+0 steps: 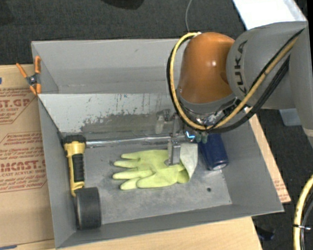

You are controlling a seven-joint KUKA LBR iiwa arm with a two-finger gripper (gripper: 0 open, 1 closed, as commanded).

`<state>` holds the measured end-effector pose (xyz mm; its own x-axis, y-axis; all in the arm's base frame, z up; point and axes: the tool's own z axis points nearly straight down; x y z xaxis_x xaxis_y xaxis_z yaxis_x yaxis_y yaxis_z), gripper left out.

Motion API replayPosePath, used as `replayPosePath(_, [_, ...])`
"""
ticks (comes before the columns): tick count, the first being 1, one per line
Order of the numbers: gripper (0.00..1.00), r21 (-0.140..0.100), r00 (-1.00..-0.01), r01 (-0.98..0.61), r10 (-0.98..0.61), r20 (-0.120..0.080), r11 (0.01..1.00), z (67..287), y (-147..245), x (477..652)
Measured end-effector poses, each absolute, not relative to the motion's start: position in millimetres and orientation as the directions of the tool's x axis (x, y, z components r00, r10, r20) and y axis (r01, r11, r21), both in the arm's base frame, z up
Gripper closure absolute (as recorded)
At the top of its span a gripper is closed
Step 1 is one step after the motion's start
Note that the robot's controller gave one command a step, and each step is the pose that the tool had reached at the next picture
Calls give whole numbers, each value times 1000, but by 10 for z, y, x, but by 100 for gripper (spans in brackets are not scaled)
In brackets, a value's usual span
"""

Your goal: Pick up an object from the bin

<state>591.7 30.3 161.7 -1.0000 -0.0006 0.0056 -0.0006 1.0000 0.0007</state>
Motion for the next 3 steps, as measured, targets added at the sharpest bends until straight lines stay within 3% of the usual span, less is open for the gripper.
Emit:
replayPosePath(1, [0,1,-1000,0,0,-2,1000,1664,303,5934])
replayPosePath(2, [0,3,-999,33,33,-8,999,1102,316,5870])
replayPosePath(3, [100,4,-993,114,114,-15,993,704,64,5747])
